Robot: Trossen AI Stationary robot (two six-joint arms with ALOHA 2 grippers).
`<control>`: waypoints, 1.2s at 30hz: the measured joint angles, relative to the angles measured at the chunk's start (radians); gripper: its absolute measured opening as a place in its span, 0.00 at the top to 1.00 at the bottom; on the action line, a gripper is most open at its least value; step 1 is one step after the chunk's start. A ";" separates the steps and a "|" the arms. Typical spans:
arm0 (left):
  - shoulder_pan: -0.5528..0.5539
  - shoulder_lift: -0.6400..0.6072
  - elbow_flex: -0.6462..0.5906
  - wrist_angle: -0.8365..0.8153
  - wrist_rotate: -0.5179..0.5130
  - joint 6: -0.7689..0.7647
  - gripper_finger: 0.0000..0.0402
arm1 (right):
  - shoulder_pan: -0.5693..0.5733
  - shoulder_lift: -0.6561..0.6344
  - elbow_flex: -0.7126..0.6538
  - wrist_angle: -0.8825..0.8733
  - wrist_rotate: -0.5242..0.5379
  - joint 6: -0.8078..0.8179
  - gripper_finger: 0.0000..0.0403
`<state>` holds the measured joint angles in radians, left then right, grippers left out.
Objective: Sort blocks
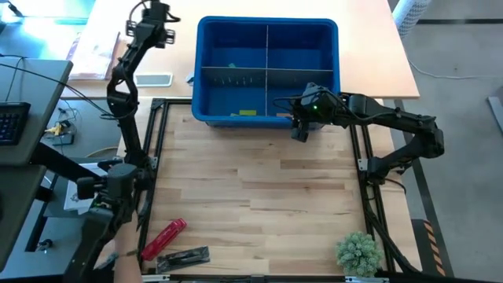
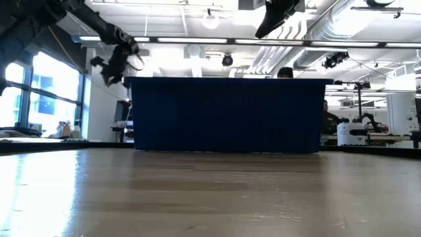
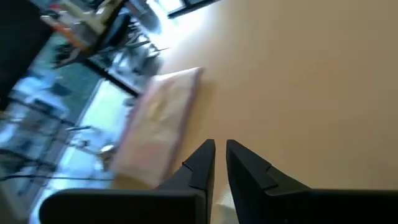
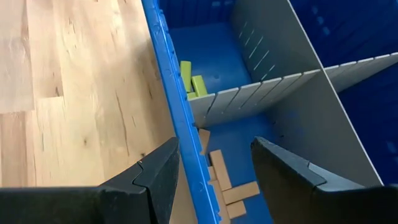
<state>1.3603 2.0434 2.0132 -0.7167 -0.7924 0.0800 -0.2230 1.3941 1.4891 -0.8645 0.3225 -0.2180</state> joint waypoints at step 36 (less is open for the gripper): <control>-0.150 -0.284 -0.004 -0.001 -0.041 -0.108 0.97 | -0.033 0.000 0.000 -0.071 -0.001 -0.007 0.54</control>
<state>1.2098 1.7594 2.0088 -0.7177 -0.8332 -0.0279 -0.2558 1.3941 1.4891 -0.9352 0.3220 -0.2253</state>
